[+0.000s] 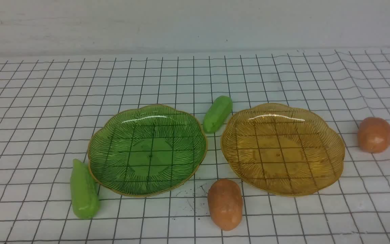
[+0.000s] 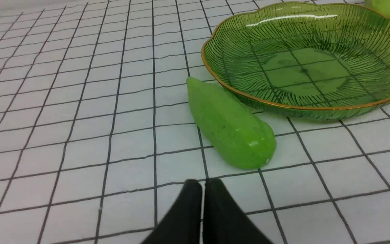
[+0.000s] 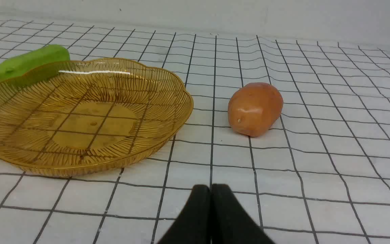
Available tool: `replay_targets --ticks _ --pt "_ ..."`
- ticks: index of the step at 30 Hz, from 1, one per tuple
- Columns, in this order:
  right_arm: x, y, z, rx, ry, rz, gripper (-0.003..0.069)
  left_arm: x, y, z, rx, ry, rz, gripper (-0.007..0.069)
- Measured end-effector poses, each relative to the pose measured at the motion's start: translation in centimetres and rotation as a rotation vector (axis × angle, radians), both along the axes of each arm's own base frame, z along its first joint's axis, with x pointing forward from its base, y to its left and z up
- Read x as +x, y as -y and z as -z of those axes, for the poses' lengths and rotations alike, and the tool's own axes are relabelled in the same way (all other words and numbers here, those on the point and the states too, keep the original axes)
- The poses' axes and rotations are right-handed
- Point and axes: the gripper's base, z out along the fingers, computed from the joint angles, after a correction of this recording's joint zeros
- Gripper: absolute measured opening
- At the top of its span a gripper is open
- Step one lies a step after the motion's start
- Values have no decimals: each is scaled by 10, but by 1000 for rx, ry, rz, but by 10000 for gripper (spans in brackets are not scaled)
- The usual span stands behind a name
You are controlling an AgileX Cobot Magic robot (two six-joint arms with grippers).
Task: Put different types of vegetables on the plate.
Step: 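Put the green cucumber next to the left plate into that plate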
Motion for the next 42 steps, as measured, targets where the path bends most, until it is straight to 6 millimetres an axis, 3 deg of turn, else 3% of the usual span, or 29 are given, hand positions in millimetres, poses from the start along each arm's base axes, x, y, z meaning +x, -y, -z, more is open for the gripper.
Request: replay_targets --ticks 18,22,24,31,37,42 --pt "0 0 0 0 0 0 -10 0 0 0 12 2 0 -8" --pt "0 0 0 0 0 0 -10 1 1 -2 -80 24 -11 -8" --pt "0 0 0 0 0 0 -10 2 4 -10 -307 90 -33 -8" --pt "0 0 0 0 0 0 -10 4 3 -28 -832 222 -89 -8" --pt "0 0 0 0 0 0 -10 1 -12 -51 -963 501 -148 -8" --pt "0 0 0 0 0 0 -10 -12 -10 -102 -920 615 -64 -8"
